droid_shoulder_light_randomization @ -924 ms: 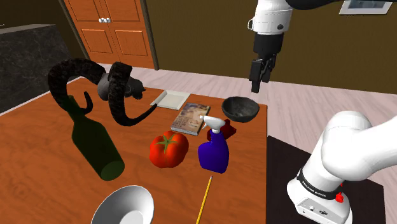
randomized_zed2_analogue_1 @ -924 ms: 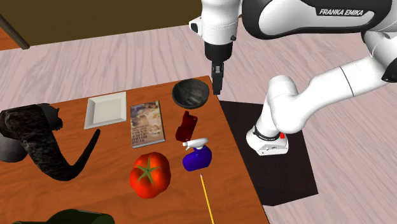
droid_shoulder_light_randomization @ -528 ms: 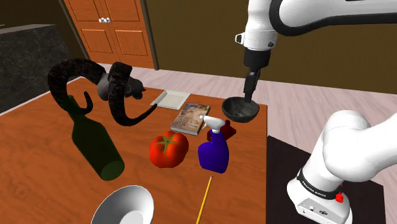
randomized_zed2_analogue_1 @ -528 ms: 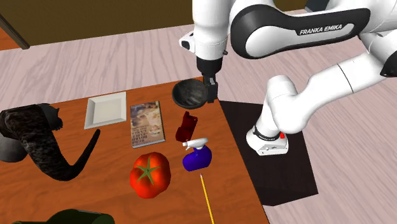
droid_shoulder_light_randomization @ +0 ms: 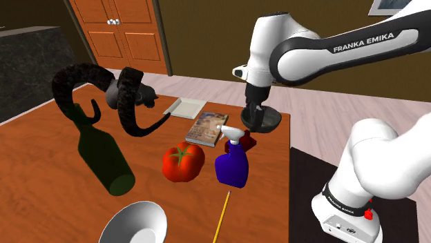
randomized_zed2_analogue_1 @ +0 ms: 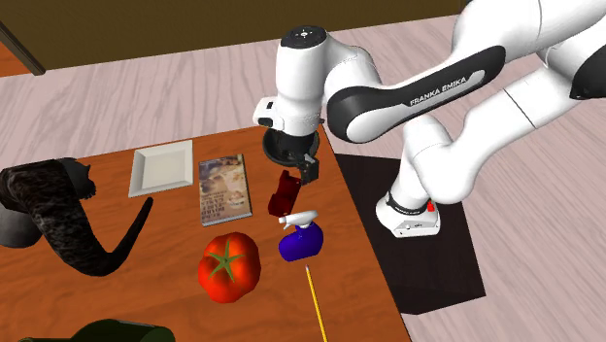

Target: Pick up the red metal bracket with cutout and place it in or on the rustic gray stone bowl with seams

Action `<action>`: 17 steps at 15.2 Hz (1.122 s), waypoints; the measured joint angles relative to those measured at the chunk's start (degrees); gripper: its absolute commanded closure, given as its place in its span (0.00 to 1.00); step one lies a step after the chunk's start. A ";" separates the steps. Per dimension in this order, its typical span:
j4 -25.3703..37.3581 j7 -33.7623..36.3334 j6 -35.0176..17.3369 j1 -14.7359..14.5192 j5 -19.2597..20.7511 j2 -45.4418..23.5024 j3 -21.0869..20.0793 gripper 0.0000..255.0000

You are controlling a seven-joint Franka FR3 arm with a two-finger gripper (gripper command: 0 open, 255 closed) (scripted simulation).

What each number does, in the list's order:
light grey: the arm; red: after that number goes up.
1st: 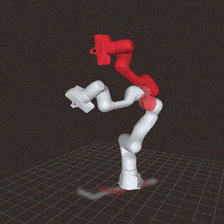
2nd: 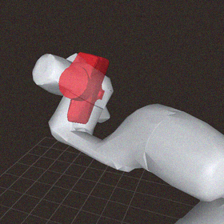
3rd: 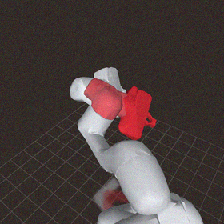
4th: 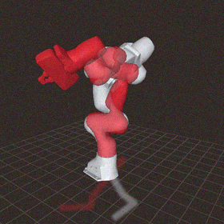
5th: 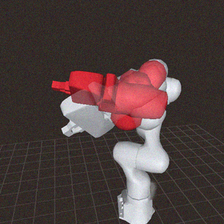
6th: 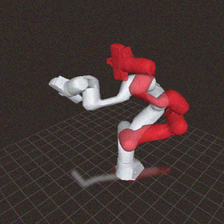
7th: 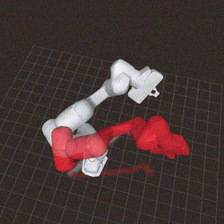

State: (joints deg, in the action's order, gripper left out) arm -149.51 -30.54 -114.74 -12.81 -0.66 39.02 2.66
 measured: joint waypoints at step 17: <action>-5.92 -15.53 -22.46 -6.41 -0.32 -12.93 3.10 0.00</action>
State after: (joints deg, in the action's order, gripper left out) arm -155.43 -46.07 -137.20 -19.23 -0.98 26.10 5.76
